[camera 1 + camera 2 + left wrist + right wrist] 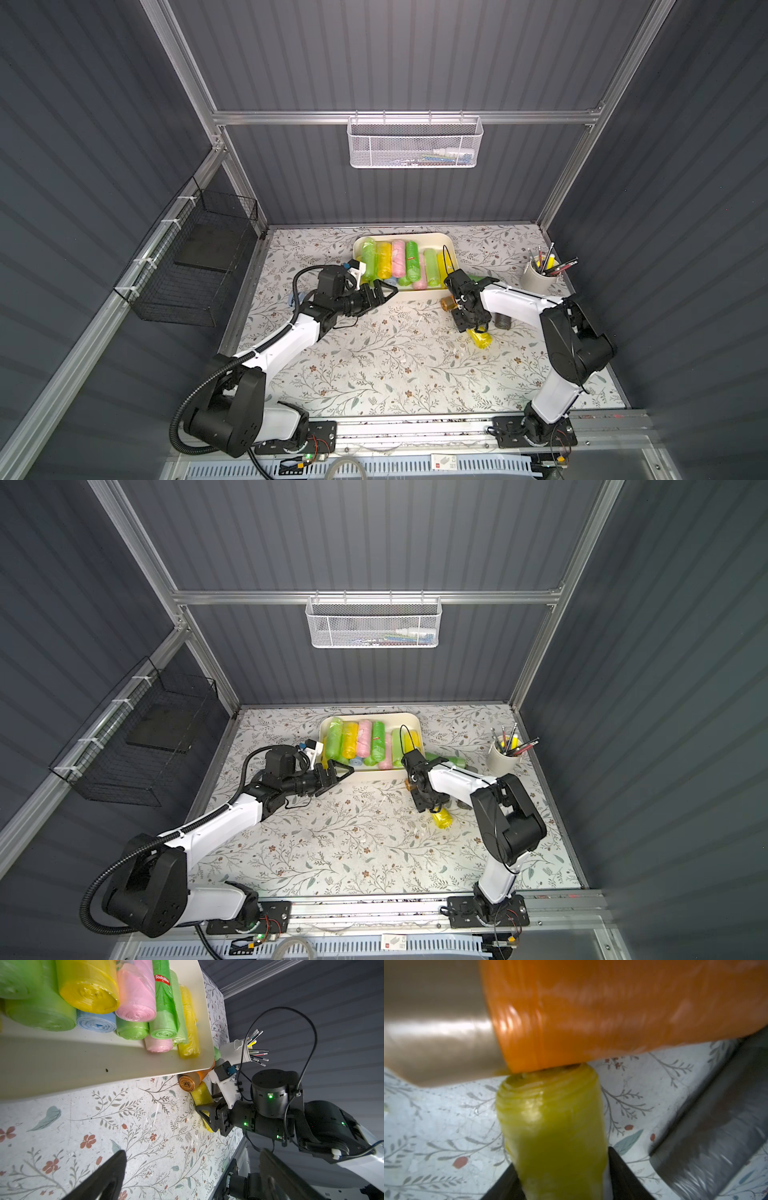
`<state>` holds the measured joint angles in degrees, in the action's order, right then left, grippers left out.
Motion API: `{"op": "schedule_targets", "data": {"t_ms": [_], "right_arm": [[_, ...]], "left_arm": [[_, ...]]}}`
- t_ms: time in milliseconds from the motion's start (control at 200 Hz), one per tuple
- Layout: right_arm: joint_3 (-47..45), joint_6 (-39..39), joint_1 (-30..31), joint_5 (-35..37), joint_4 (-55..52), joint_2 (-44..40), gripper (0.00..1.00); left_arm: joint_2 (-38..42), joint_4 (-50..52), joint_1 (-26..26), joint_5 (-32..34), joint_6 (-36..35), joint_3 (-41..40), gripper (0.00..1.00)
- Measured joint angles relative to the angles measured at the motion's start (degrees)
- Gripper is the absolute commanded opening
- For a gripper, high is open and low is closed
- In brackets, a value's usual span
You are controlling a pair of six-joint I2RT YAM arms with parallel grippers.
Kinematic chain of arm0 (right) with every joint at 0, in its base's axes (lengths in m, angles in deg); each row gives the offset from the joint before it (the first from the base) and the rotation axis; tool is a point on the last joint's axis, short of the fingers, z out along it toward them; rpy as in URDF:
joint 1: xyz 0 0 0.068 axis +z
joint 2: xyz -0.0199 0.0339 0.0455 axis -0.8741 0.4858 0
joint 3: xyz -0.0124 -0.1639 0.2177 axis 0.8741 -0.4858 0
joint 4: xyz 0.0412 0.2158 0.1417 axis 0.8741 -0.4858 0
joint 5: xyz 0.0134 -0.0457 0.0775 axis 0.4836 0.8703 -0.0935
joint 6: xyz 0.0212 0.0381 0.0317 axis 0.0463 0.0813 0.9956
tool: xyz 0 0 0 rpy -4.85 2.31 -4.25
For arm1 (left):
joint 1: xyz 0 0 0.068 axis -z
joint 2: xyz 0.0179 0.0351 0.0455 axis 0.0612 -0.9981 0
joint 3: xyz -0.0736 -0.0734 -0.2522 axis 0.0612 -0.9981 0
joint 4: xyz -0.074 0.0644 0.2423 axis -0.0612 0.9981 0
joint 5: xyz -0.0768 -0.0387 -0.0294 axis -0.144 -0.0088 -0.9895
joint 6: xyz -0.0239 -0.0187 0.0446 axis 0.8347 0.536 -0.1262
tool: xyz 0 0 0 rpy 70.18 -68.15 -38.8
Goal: Put the roll of trash bags into the storage box
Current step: Pick up the roll of trash bags from the center of the board.
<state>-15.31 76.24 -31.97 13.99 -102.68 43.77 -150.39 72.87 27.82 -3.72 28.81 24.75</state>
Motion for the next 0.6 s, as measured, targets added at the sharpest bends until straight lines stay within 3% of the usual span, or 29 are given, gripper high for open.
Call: {"op": "schedule_targets", "data": {"t_ms": [600], "right_arm": [[-0.55, 2.34, -0.17, -7.34, 1.22, -9.77, 0.5]], "left_arm": [[-1.07, -0.09, 0.0, -0.09, 0.02, 0.0, 1.0]]}}
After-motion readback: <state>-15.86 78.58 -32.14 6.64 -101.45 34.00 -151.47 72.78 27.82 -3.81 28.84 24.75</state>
